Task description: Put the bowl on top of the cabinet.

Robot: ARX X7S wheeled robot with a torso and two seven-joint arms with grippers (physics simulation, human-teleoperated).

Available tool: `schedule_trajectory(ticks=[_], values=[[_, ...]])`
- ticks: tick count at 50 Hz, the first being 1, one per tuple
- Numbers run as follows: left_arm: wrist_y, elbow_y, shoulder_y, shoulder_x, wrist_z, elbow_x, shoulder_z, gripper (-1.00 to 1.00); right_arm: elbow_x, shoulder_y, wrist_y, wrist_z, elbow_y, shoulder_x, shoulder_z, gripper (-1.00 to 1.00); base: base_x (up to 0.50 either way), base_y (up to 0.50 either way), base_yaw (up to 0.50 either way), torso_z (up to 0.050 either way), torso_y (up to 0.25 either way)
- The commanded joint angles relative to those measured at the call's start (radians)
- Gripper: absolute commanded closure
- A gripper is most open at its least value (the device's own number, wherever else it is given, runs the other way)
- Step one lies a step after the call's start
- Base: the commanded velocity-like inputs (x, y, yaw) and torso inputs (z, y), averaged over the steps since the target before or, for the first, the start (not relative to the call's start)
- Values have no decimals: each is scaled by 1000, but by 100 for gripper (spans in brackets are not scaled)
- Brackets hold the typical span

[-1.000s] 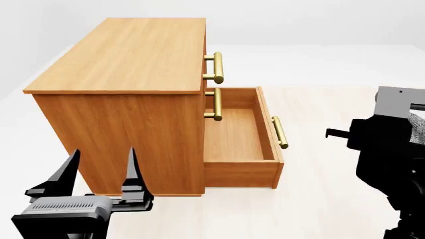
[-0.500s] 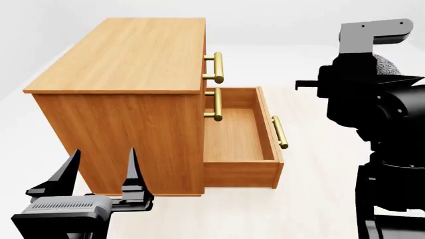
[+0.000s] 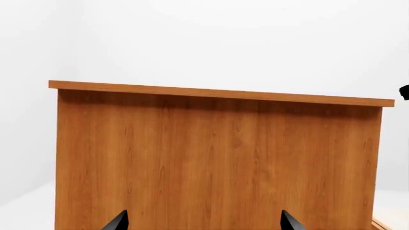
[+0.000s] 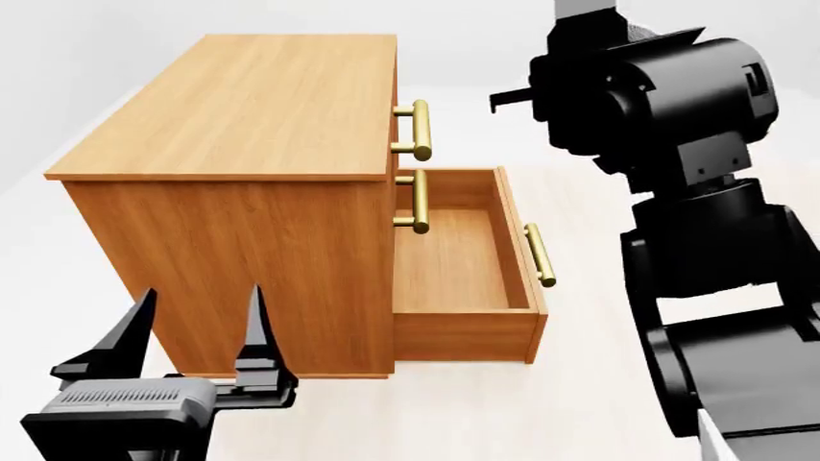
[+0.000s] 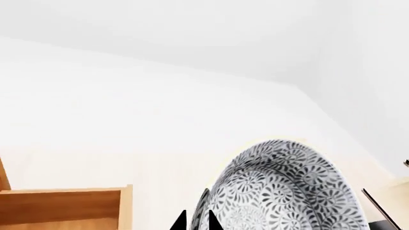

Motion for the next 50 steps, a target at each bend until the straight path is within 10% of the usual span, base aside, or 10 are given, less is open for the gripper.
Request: schedule_trajectory(ticks=[1, 27, 50], values=[[4, -2, 1, -1, -2, 1, 4, -100, -34, 105, -69, -47, 163, -80, -79, 100, 0, 0, 0, 0, 0], [-1, 6, -3, -9, -8, -11, 8, -100, 1048, 404, -511, 125, 381, -108, -1073, 100, 0, 0, 0, 0, 0], [9, 6, 2, -15, -8, -22, 9, -100, 1202, 451, -573, 190, 235, -108, -1181, 100, 0, 0, 0, 0, 0]])
